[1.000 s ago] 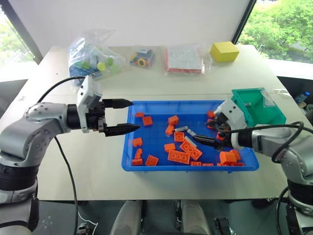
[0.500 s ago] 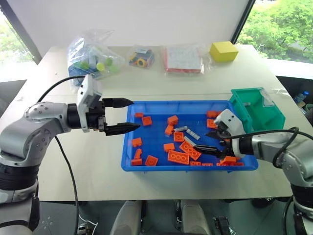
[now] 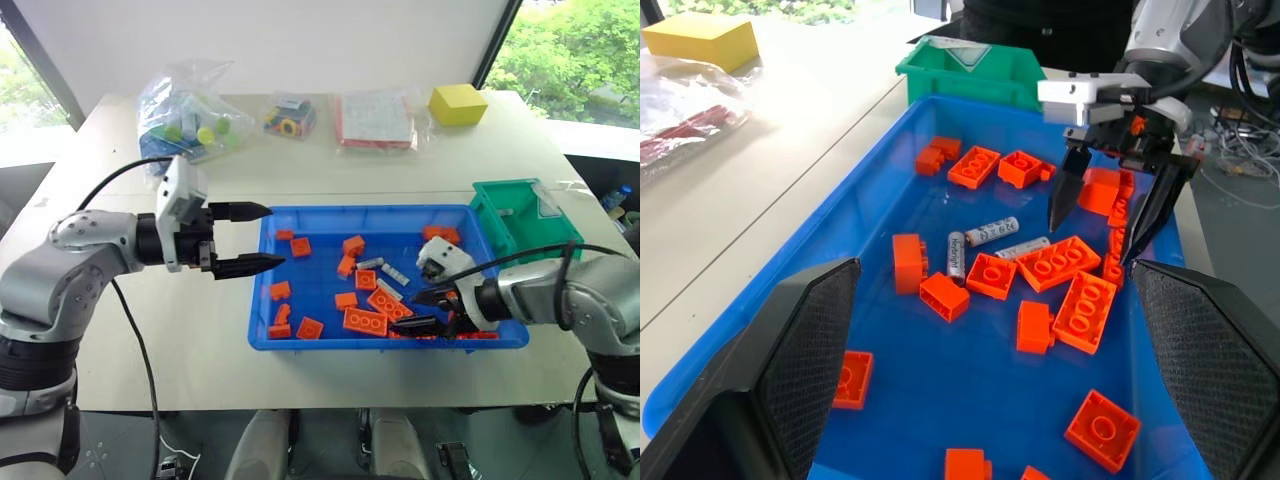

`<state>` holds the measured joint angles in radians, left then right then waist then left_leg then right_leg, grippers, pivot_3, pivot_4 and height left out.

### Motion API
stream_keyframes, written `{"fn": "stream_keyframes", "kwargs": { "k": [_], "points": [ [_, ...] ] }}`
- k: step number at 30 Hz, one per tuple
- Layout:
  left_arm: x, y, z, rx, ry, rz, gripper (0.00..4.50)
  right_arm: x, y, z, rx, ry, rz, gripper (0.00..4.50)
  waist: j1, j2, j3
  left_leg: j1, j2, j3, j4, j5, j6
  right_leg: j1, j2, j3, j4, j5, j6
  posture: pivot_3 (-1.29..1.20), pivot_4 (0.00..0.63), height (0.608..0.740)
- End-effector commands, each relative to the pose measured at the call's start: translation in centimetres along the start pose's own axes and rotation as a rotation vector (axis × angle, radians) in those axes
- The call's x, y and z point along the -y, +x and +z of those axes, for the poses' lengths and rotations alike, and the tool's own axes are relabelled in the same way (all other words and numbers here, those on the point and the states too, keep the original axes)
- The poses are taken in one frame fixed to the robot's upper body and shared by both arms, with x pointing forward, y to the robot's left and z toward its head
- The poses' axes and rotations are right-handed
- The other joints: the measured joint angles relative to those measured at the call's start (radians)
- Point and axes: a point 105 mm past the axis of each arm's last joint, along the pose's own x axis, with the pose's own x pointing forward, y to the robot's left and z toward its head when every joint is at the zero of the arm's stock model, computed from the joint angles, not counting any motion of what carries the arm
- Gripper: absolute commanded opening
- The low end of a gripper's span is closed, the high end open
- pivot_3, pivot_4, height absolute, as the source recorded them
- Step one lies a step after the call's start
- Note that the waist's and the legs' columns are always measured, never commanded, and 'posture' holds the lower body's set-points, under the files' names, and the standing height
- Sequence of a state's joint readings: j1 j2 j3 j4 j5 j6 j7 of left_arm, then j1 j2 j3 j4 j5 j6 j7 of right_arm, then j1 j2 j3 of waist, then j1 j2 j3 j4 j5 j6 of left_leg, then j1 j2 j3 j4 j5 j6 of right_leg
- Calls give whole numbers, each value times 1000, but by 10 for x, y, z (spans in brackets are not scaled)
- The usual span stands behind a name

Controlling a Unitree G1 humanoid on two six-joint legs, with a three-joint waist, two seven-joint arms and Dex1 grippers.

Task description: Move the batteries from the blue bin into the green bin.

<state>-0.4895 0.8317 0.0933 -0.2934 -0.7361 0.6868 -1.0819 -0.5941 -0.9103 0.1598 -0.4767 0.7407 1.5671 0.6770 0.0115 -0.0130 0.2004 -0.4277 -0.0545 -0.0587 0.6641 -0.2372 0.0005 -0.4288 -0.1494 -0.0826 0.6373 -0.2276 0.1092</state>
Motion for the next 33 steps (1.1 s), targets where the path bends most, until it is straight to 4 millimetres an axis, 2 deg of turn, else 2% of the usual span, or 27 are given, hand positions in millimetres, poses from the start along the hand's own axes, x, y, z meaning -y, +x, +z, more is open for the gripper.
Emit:
{"fn": "stream_keyframes", "kwargs": {
  "k": [1,7,19,23,26,28,29,31,33],
  "points": [
    [0,-1,11,27,55,4,4500,6,0,9,-26,-97,-54,4455,0,0,0,0,0,0,0,0,0,0,0,0,0,0,0,0,150,692],
    [0,1,11,37,56,11,4500,11,6,10,-65,-173,-69,4455,1,0,0,-1,0,0,0,-1,1,0,0,0,-2,0,0,0,150,692],
    [-3,2,12,42,64,10,4500,-5,9,19,-74,-223,0,4455,1,0,0,-1,0,0,0,-1,1,0,0,0,-3,1,1,0,150,692],
    [-4,4,13,45,67,7,4500,-8,13,15,-87,-233,9,4455,1,0,0,-1,0,0,0,-1,1,0,0,0,-3,1,1,0,150,692],
    [-5,4,13,47,70,3,4500,-9,17,8,-99,-228,14,3631,2,0,0,-1,0,0,0,-1,1,1,0,0,-3,1,1,0,150,692],
    [-4,5,14,47,72,0,4500,-10,17,5,-104,-225,19,2545,1,0,0,-1,-1,0,0,-1,1,1,0,0,-3,1,1,0,150,692],
    [-4,4,14,46,73,-1,4500,-11,17,4,-105,-221,20,2176,1,0,0,-1,-1,0,0,-1,1,1,0,0,-3,1,1,0,150,692],
    [-5,4,14,45,74,-3,4500,-11,16,3,-106,-217,19,1168,0,0,0,-1,0,0,0,-1,1,1,0,0,-3,1,1,0,150,692],
    [-5,5,14,45,74,-5,4500,-9,14,3,-103,-210,13,1105,0,0,0,-1,0,0,0,-1,1,1,0,-1,-3,1,1,0,150,692]
  ]
}}
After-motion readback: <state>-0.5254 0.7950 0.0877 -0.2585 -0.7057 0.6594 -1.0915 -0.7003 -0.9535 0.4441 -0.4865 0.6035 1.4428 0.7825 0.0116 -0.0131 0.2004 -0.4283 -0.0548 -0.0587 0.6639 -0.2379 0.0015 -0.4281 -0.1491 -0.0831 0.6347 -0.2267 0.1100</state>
